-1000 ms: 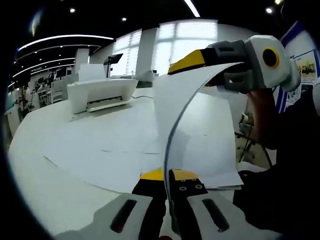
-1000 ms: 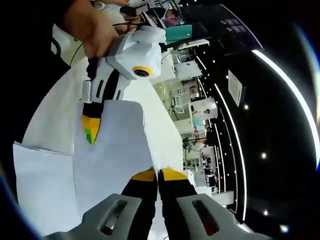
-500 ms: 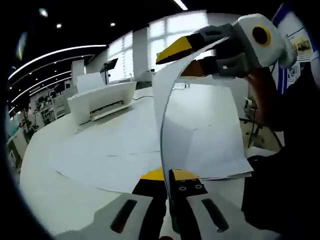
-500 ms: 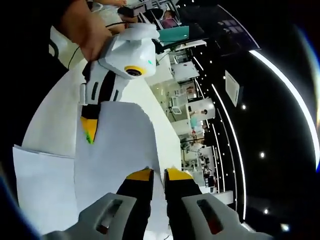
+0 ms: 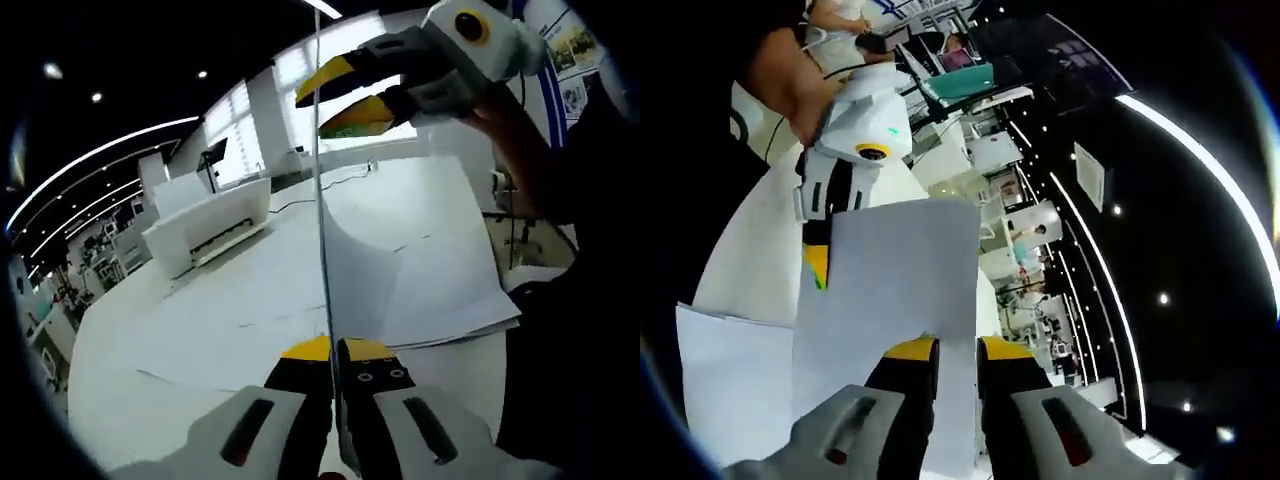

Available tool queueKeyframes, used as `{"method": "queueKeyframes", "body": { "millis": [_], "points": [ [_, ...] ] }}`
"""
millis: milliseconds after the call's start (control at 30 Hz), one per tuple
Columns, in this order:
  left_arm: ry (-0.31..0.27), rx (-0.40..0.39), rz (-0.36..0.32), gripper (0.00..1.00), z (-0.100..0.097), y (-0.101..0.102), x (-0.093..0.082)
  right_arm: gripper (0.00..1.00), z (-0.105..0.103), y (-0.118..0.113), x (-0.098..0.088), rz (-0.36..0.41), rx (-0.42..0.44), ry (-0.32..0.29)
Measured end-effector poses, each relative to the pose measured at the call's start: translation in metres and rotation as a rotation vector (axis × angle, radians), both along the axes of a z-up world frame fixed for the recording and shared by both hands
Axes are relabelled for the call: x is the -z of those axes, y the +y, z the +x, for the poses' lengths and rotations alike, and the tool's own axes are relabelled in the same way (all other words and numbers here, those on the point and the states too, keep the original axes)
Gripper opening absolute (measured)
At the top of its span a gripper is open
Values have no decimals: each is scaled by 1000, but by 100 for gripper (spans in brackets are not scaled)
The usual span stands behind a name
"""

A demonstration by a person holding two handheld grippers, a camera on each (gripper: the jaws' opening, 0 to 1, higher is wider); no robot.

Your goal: Organize the stack of printing papers by aligning and flattening the scattered papers on the table

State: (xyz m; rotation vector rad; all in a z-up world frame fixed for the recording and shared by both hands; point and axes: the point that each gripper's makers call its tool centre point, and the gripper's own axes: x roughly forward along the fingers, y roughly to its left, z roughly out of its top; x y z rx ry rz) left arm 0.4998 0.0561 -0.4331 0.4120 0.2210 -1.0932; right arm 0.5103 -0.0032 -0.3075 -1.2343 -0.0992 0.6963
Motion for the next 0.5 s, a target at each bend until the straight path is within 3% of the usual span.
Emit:
{"method": "queueKeyframes", "body": {
  "millis": [500],
  "points": [
    [-33,15,-38,6,-2,6,-5,27,-2,-19,-16,243,-51,119]
  ]
}}
